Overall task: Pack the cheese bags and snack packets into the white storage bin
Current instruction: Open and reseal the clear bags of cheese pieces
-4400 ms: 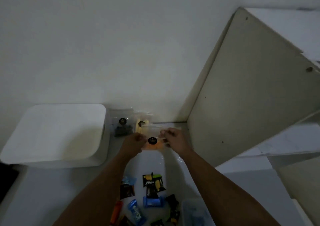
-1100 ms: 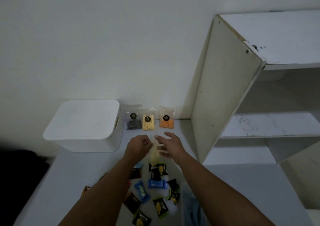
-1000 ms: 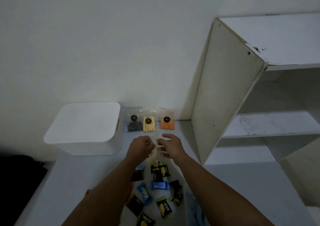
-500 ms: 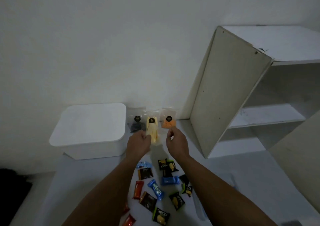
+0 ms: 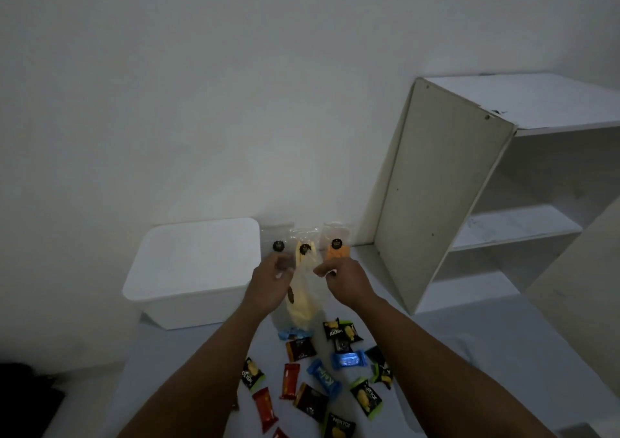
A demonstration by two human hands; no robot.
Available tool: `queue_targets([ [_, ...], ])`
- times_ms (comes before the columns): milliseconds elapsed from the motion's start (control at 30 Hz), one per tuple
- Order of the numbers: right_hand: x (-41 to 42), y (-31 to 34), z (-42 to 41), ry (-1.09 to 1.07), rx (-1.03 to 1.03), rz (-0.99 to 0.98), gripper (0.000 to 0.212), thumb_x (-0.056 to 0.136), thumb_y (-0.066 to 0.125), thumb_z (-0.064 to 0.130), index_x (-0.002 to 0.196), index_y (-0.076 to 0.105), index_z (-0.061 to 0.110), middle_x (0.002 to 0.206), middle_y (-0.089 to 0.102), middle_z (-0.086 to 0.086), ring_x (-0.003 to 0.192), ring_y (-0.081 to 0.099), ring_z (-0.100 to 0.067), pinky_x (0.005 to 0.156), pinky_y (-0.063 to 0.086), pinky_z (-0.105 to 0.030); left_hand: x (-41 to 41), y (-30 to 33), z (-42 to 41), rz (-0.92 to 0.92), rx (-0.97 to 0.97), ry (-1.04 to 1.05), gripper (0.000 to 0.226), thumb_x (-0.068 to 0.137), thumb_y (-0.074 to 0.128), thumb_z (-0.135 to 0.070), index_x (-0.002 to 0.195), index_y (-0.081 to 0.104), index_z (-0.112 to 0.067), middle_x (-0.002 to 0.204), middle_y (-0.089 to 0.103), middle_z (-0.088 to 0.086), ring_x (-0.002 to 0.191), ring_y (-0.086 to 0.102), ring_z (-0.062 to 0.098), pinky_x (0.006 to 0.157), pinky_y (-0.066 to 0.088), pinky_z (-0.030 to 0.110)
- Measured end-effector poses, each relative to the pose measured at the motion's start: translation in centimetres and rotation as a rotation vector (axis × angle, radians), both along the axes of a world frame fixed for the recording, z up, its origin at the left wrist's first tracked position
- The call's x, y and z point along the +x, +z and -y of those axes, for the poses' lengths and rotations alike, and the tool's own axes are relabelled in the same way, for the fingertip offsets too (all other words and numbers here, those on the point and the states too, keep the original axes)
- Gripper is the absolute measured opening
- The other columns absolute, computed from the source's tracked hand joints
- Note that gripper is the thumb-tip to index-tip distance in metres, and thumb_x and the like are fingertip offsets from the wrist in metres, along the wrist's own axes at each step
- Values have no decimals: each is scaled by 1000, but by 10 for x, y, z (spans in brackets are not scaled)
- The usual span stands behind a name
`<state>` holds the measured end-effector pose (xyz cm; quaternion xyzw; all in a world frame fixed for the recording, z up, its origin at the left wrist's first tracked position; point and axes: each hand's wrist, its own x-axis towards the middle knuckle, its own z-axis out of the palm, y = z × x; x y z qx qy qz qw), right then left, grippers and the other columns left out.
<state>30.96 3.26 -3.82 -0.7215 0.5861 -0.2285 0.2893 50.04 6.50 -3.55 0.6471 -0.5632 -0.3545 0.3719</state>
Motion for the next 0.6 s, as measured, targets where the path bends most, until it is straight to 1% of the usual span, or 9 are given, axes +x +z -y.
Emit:
queue_targets([
  [67,1,10,3,61,66,19,42,91,48,-7,102,81,17,114,75,0,103,66,-10,88,53,-19,10,2,4,-1,-1,-80,39,95,59,-5,132,60,-16,123,62,-4,114,58,13,95,42,24],
  [133,0,19,5,89,102,65,42,89,47,-10,97,82,13,106,77,-2,94,65,-4,80,48,-12,14,4,4,-2,19,-140,37,95,63,-8,131,64,-15,125,64,-3,116,59,12,95,41,21],
  [200,-1,25,6,100,114,131,37,88,50,-11,94,82,6,88,76,3,79,64,8,74,46,-8,17,2,4,-14,13,-147,24,95,68,-18,118,70,-14,117,70,-2,110,63,11,88,43,17],
  [267,-2,28,7,102,132,166,30,90,53,-11,94,80,0,74,66,11,59,57,15,58,39,-3,19,3,2,-25,0,-133,13,92,71,-22,98,71,-11,98,73,0,93,66,9,81,46,22],
  [333,-2,33,6,101,162,193,27,89,53,-10,95,79,-3,77,67,3,52,54,13,52,36,-3,19,5,2,-59,12,-139,16,92,71,-18,88,68,-3,86,74,5,82,69,10,79,50,25],
  [400,0,36,5,86,211,259,28,90,54,-6,89,80,4,86,71,-8,58,55,5,58,40,-11,17,13,1,-97,11,-138,15,95,65,-9,90,62,5,88,74,15,81,72,13,73,52,20],
  [467,0,39,5,24,267,358,26,94,59,8,79,79,16,85,69,-6,74,57,-14,65,43,-25,18,19,0,-117,-10,-101,13,98,58,-4,89,58,5,90,71,20,80,70,20,65,49,14],
  [533,-1,42,3,-23,368,455,23,95,64,29,86,79,14,90,73,2,89,64,-20,74,49,-32,25,18,2,-149,-27,-37,14,100,57,-11,87,56,-4,88,71,18,84,70,33,68,54,30],
  [600,-2,42,1,1,418,477,32,93,67,42,101,78,13,102,78,7,99,70,-16,84,55,-36,34,16,3,-216,-5,26,16,100,55,-15,85,55,-13,89,73,17,90,69,40,74,56,49],
])
